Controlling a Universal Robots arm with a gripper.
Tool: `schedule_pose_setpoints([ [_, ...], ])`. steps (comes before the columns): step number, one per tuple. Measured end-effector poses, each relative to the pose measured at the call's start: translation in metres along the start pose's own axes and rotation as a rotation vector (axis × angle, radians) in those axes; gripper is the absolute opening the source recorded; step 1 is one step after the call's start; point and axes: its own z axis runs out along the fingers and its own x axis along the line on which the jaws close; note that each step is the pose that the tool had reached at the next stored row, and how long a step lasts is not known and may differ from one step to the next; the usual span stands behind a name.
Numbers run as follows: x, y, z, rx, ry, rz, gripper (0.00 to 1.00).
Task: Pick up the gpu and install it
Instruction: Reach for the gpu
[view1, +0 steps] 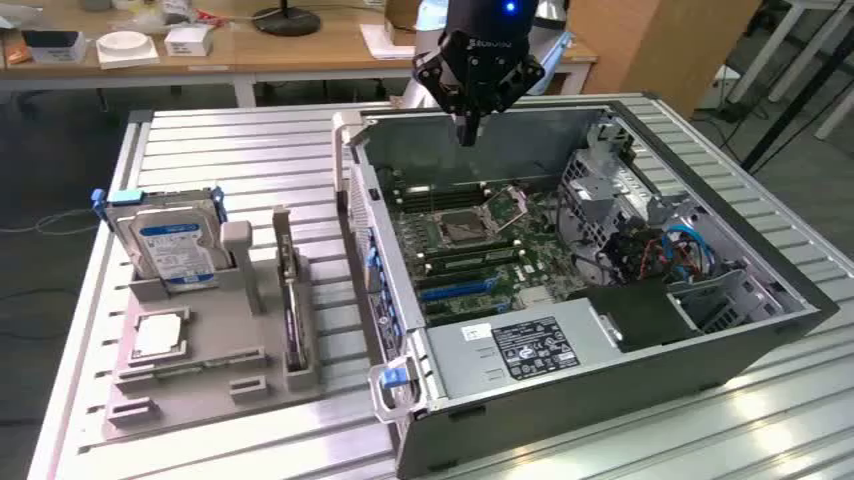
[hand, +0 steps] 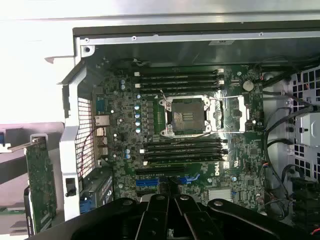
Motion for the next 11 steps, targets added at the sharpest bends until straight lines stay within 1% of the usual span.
schedule_pose_setpoints([
  [11,0.0018,-0.0001,0.0,0.0,0.0,0.0,0.11],
])
